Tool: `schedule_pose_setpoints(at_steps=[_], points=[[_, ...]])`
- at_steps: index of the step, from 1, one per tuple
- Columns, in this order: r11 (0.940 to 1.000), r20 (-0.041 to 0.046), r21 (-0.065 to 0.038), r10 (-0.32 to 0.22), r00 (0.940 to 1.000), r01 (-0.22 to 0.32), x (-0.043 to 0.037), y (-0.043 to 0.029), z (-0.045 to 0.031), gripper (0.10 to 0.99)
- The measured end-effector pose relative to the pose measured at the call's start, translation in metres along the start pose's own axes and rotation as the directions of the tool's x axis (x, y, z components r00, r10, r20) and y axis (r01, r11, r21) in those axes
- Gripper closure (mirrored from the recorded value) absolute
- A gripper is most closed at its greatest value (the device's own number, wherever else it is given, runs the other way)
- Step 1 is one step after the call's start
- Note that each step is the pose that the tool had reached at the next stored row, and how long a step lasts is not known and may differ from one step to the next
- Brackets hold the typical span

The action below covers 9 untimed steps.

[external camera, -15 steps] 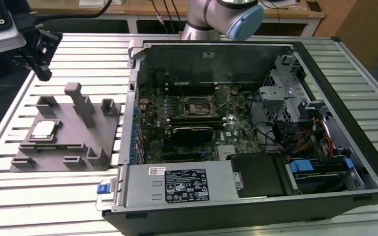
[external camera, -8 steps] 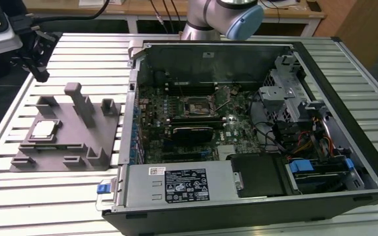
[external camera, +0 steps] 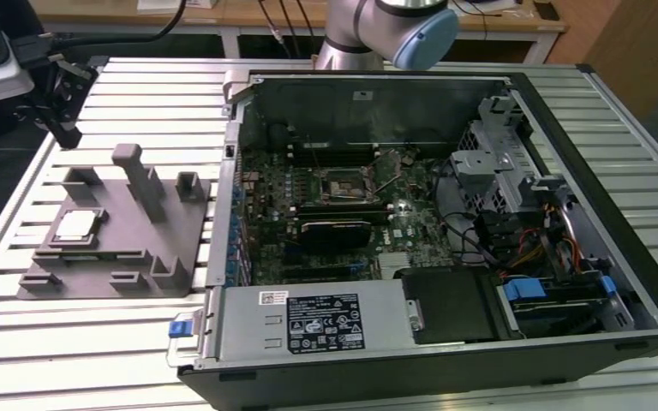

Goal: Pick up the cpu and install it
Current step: 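Reach for the cpu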

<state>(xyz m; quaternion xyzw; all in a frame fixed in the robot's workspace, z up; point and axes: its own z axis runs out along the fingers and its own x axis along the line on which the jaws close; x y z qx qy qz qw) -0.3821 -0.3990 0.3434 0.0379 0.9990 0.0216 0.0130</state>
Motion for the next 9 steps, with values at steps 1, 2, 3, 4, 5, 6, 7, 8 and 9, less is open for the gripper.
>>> schedule_pose_setpoints(at_steps=[1,2,3,4,5,6,7,8,9], points=[[1.0,0.0001,0.0,0.0,1.0,0.0,0.0011,-0.0002,0.0011,0.98],[1.0,0.0002,0.0,0.0,1.0,0.0,0.0023,-0.0003,0.0022,0.98],[1.0,0.0002,0.0,0.0,1.0,0.0,0.0034,-0.0005,0.0032,0.98],[1.0,0.0003,0.0,0.0,1.0,0.0,0.0044,-0.0006,0.0043,0.98],[1.0,0.0002,0.0,0.0,1.0,0.0,0.0053,-0.0008,0.0053,0.98],[1.0,0.0002,0.0,0.0,1.0,0.0,0.0063,-0.0009,0.0062,0.98],[1.0,0.0001,0.0,0.0,1.0,0.0,0.0072,-0.0011,0.0072,0.98],[1.0,0.0001,0.0,0.0,1.0,0.0,0.0082,-0.0012,0.0082,0.98],[1.0,0.0001,0.0,0.0,1.0,0.0,0.0092,-0.0014,0.0093,0.98]])
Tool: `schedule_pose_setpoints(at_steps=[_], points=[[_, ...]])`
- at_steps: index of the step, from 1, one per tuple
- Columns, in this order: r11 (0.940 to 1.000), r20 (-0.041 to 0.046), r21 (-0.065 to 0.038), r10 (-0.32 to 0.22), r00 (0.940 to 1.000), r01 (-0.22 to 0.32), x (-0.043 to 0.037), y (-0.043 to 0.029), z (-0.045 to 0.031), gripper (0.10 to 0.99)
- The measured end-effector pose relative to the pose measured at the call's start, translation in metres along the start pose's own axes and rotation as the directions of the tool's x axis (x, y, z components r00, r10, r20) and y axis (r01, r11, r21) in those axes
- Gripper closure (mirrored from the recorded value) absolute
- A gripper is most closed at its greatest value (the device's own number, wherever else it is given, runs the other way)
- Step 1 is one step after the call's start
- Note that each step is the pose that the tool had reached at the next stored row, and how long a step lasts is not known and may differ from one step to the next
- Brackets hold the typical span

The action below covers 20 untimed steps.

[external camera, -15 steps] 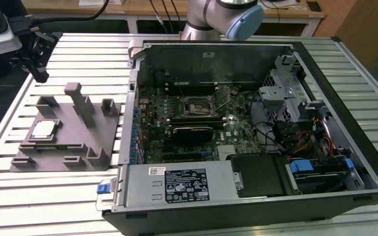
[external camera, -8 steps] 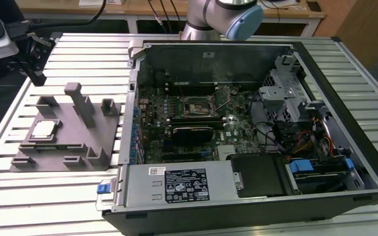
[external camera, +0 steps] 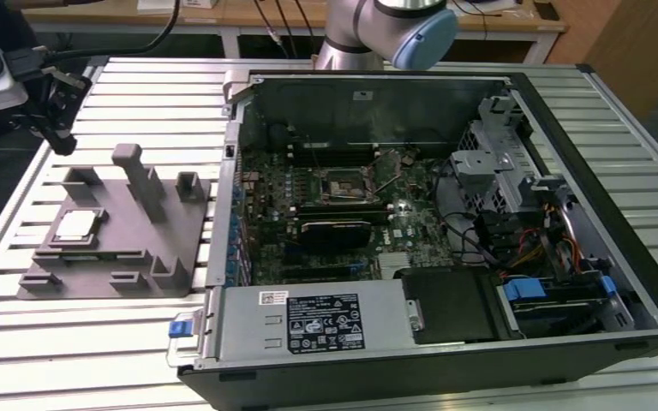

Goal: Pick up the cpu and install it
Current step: 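Reach for the cpu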

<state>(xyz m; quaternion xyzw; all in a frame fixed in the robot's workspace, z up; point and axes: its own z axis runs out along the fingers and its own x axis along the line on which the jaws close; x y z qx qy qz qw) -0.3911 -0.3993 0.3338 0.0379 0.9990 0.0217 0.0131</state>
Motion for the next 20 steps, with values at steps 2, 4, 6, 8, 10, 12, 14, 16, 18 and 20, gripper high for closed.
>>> schedule_pose_setpoints(at_steps=[2,4,6,8,10,12,14,16,18,20], points=[[1.0,0.0,0.0,0.0,1.0,0.0,0.002,-0.0003,0.002,0.98],[1.0,-0.0001,0.0,0.0,1.0,0.0,0.0038,-0.0006,0.0039,0.98],[1.0,-0.0001,0.0,0.0,1.0,0.0,0.0056,-0.0008,0.0055,0.98],[1.0,-0.0001,0.0,0.0,1.0,0.0,0.0072,-0.001,0.0069,0.98],[1.0,-0.0001,0.0,0.0,1.0,0.0,0.0087,-0.0012,0.0082,0.98],[1.0,-0.0001,0.0,0.0,1.0,0.0,0.0103,-0.0014,0.0094,0.98],[1.0,0.0,0.0,0.0,1.0,0.0,0.0119,-0.0016,0.0106,0.98],[1.0,0.0,0.0,0.0,1.0,0.0,0.0143,-0.0018,0.0126,0.98],[1.0,-0.0001,0.0,0.0,1.0,0.0,0.0158,-0.0021,0.014,0.98],[1.0,0.0001,0.0,0.0,1.0,0.0,0.0173,-0.0023,0.0155,0.98]])
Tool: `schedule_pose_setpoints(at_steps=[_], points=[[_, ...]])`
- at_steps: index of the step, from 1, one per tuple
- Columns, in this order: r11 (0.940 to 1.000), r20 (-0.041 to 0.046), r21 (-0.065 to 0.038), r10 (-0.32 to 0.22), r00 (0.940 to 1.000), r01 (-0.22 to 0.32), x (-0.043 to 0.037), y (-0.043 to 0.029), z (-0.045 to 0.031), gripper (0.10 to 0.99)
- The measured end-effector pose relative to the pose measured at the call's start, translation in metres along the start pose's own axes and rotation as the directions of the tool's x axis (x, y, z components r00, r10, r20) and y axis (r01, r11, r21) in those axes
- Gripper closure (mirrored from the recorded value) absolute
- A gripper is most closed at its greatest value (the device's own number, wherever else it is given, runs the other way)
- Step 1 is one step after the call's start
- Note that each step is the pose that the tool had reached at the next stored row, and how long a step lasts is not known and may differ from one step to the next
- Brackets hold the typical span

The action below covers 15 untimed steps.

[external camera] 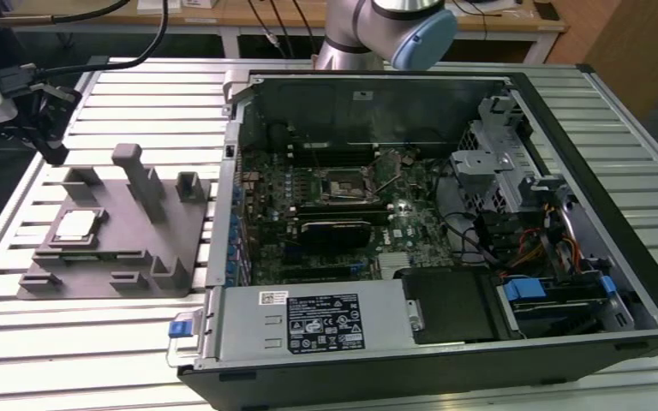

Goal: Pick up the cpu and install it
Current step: 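Reach for the cpu, then pick up the cpu and move it towards the insertion slot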

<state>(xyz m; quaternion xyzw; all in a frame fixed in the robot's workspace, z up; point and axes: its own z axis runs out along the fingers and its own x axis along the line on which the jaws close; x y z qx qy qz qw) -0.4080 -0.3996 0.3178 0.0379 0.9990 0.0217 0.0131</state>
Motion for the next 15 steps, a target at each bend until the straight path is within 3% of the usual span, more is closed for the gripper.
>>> schedule_pose_setpoints(at_steps=[15], points=[[1.0,-0.0002,0.0,0.0,1.0,0.0,0.0044,-0.0007,0.0053,0.98]])
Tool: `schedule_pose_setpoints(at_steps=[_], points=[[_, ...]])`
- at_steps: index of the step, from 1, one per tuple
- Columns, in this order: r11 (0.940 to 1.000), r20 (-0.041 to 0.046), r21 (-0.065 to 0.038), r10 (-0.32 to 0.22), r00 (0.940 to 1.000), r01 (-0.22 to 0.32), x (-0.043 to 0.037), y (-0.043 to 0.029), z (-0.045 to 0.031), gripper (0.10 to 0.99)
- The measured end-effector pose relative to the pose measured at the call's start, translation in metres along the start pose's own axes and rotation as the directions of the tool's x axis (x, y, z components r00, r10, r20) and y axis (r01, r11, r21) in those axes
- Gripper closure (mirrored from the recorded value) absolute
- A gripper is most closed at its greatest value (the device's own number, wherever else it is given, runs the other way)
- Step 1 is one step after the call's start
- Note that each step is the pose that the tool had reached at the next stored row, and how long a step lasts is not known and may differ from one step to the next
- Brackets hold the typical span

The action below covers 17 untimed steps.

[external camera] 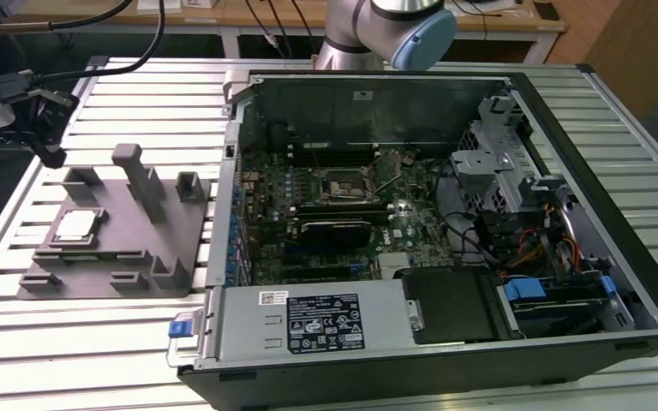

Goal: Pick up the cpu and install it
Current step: 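Pick up the cpu and move it towards the insertion slot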

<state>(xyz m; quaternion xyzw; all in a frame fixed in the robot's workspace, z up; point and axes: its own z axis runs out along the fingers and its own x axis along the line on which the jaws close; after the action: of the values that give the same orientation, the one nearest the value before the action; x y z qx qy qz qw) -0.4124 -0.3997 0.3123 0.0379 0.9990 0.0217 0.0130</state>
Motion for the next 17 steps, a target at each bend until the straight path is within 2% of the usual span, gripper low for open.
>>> schedule_pose_setpoints(at_steps=[17], points=[[1.0,0.0001,0.0,0.0,1.0,0.0,0.0013,-0.0011,0.0152,0.98]])
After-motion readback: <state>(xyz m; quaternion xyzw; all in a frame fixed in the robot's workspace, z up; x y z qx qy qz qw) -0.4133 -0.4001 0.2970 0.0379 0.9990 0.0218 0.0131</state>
